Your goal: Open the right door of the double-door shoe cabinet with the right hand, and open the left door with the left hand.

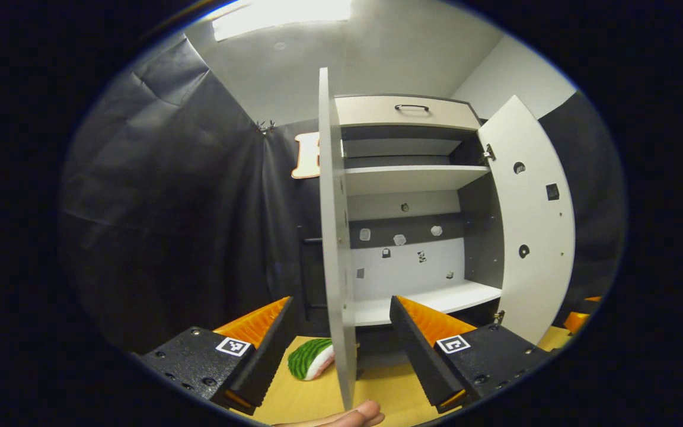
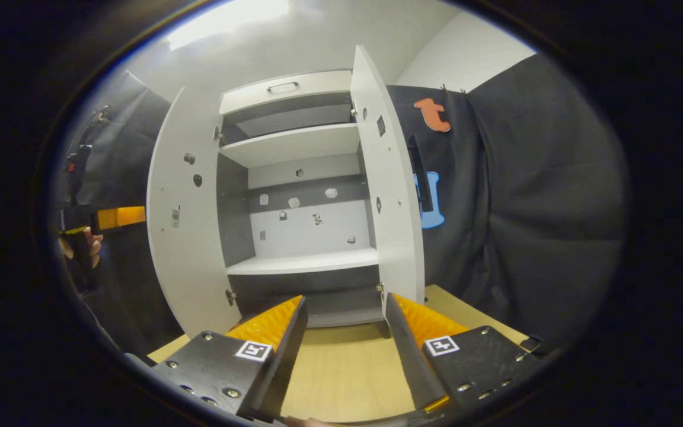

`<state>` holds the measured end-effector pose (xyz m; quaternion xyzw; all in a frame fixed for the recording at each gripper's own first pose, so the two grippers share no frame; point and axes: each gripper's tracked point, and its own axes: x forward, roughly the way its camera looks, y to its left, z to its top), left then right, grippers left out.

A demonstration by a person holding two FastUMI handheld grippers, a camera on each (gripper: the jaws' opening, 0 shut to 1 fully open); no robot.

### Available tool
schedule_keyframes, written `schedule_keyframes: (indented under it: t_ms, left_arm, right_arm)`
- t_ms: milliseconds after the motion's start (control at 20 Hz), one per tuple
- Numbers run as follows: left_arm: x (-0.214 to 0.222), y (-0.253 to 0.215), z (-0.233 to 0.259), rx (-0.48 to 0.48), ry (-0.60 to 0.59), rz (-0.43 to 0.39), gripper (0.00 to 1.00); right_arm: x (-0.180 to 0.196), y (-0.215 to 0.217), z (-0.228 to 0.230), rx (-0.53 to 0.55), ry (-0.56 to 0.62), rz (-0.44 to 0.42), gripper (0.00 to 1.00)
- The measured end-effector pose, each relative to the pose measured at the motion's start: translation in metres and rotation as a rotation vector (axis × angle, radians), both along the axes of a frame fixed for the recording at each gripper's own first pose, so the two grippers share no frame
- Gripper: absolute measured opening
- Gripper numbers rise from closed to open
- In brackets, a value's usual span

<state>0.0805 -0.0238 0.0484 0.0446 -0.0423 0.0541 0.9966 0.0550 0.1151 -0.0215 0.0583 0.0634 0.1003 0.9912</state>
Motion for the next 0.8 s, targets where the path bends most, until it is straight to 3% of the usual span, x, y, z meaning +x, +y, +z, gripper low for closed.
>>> schedule_keyframes:
  t_ms: [300, 600, 800]
  left_arm:
    - [-0.023, -0.059, -0.034, -0.07, 0.006, -0.11, 0.97]
    - [-0.027, -0.077, -0.072, -0.151, 0.047, -0.115, 0.98]
    - [-0.02, -0.085, -0.087, -0.143, 0.078, -0.138, 0.96]
  right_arm:
    - [0.001, 0.001, 0.005, -0.025, -0.025, 0.012, 0.79]
    - [0.008, 0.011, 0.02, -0.052, -0.065, 0.026, 0.78]
    - [0.015, 0.018, 0.022, -0.093, -0.059, 0.032, 0.79]
